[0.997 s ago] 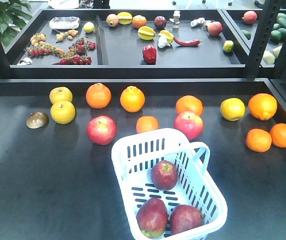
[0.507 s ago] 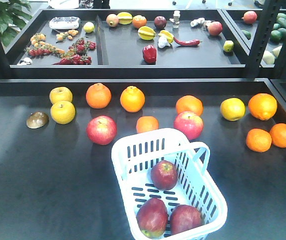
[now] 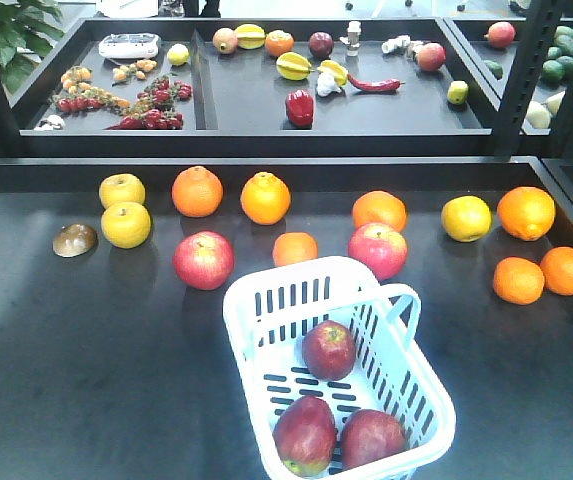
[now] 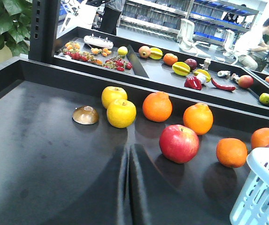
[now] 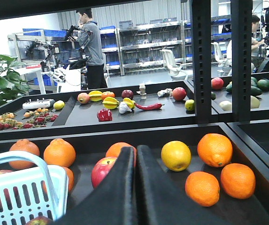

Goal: Pick three apples into basket with both arms

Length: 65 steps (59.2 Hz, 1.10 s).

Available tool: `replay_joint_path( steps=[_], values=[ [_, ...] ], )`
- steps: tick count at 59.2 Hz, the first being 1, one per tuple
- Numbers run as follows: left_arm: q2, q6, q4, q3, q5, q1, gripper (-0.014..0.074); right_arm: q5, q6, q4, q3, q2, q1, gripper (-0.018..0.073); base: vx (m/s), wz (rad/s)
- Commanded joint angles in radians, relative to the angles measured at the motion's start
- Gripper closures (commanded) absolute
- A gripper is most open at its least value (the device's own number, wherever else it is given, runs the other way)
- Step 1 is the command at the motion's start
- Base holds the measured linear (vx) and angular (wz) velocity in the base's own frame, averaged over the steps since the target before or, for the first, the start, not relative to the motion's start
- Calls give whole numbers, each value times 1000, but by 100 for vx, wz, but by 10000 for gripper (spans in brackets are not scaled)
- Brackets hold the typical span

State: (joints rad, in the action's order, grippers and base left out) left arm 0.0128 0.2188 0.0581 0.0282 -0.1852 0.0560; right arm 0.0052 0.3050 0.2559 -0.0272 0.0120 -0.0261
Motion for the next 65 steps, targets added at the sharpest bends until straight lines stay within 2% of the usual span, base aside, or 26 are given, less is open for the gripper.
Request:
replay_joint_path(
  steps=[1,65],
  values=[
    [13,6,-1,-25,75,3,603,-70,-3,1,-15,11,6,565,0,0],
    [13,6,-1,-25,75,3,603,-70,-3,1,-14,11,6,565,0,0]
  ],
)
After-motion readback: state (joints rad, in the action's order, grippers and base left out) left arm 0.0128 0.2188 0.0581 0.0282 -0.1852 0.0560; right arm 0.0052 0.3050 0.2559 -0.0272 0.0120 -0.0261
